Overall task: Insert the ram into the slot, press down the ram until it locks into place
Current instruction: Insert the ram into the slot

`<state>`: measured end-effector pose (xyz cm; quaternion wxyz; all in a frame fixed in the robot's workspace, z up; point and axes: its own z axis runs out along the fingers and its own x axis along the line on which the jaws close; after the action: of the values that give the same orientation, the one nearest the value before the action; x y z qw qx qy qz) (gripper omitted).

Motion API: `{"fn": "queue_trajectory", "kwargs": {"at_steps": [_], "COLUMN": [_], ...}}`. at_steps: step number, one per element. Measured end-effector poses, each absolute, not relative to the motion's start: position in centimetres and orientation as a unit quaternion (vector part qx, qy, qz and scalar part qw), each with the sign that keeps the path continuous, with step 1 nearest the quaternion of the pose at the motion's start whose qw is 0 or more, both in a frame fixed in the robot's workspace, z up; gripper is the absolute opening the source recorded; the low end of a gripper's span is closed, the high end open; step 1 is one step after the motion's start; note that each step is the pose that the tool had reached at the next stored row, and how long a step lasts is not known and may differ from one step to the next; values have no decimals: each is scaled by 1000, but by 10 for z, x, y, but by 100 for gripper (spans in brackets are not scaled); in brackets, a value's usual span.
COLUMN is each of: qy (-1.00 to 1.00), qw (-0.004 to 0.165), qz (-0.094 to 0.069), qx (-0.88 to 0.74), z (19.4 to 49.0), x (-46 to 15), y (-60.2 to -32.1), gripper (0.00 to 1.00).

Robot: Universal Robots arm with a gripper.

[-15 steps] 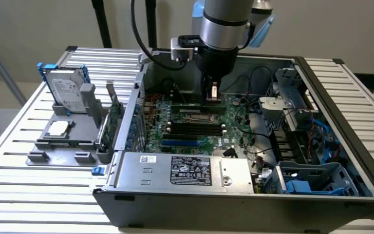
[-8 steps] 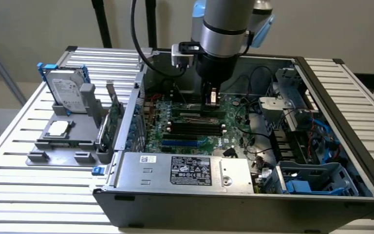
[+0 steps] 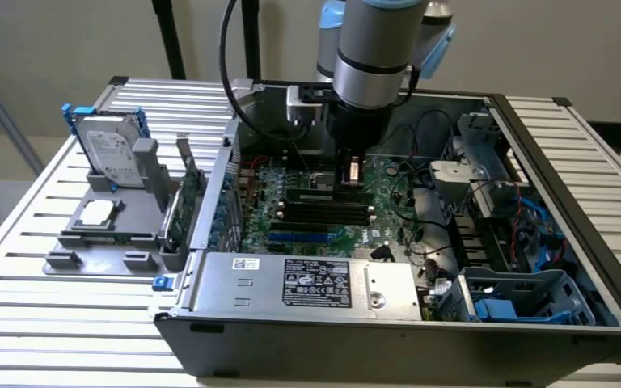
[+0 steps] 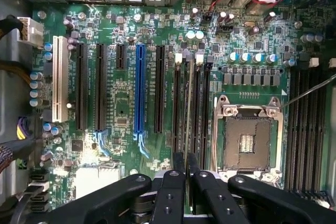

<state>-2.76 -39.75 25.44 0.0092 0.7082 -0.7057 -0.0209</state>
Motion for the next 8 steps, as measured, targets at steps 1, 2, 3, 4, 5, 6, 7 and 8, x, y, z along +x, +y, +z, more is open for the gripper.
{"fn": "queue_trajectory", "kwargs": {"at_steps": [1, 2, 3, 4, 5, 6, 7, 8], "qy": [-706, -706, -706, -706, -706, -706, -707, -707], "qw": [9, 9, 9, 9, 9, 9, 9, 10], "qz": [-21, -21, -21, -21, -21, -21, -21, -21], "qx": [708, 708, 708, 708, 708, 707, 707, 707], "z": [253, 251, 249, 247, 245, 244, 242, 241], "x": [-28, -28, -28, -28, -28, -28, -28, -28], "y": [-398, -398, -398, -398, -398, -399, -399, -399], "gripper": [13, 13, 13, 13, 13, 13, 13, 13]}}
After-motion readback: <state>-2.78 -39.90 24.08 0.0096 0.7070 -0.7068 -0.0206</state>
